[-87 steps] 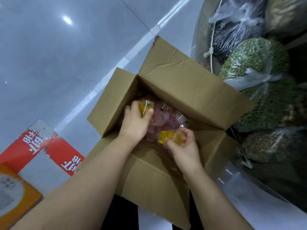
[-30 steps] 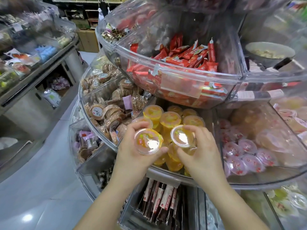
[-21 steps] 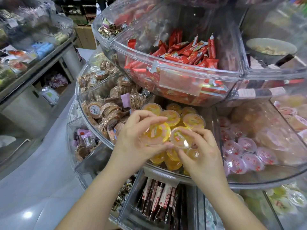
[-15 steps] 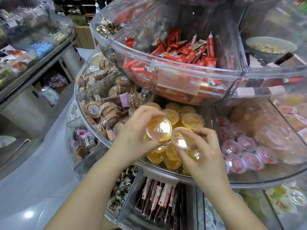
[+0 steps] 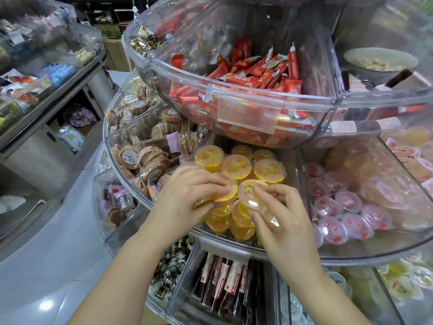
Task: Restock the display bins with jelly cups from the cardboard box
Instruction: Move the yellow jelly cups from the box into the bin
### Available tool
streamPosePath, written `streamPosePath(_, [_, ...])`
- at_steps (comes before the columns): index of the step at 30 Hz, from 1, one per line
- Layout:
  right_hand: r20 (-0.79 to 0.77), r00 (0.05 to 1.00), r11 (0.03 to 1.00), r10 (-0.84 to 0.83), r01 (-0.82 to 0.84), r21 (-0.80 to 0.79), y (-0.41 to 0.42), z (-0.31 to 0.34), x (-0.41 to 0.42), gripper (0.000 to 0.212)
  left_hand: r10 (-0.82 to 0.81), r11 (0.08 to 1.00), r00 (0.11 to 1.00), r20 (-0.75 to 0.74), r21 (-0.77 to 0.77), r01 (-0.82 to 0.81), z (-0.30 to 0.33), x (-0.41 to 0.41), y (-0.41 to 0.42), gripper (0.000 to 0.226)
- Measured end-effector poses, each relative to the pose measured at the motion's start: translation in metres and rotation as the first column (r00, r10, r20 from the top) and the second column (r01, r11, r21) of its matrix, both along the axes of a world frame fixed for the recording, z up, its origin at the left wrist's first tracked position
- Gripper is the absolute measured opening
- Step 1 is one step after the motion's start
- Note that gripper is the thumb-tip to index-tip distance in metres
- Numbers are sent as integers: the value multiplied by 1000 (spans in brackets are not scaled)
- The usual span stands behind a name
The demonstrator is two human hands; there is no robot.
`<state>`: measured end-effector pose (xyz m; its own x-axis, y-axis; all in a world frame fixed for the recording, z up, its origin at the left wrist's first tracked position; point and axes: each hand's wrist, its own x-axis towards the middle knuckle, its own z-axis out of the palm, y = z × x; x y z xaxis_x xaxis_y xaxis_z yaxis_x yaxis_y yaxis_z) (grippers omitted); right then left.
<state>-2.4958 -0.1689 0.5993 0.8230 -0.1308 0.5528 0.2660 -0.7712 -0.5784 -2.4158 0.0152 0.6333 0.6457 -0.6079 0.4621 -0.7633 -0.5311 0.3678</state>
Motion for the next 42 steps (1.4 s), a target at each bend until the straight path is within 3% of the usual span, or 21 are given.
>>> streamPosePath(9, [14, 999, 999, -29, 30, -15, 5, -1, 1, 41, 49, 994, 991, -122, -90, -60, -3, -7, -6, 34])
streamPosePath(19, [64, 998, 1000, 17, -17, -10, 2, -2, -1, 32, 115, 992, 991, -68, -50, -119, -7, -7, -7, 36])
streamPosePath(24, [91, 988, 980, -126, 138, -141, 1, -1, 3, 31, 118, 991, 991, -64, -58, -122, -8, -7, -10, 36])
streamPosePath(30, [85, 987, 976, 135, -117, -185, -10, -3, 6, 36, 118, 990, 988, -97, -67, -125, -7, -6, -9, 35])
streamPosePath(34, [184, 983, 969, 31, 15, -245, -8, -1, 9, 22, 119, 989, 987, -106, -79, -127, -7, -6, -10, 35])
streamPosePath(36, [184, 983, 974, 19, 23, -224, -3, 1, 10, 27, 111, 990, 989, -101, -78, -119, -6, -7, -10, 35])
streamPosePath(40, [50, 987, 988, 152, -152, 11, -7, 6, 6, 45, 92, 993, 992, -86, -64, -97, -3, -8, -11, 36])
streamPosePath(42, [29, 987, 986, 160, -161, 35, -14, 5, 4, 45, 86, 994, 994, -61, -55, -90, 0, -9, -13, 34])
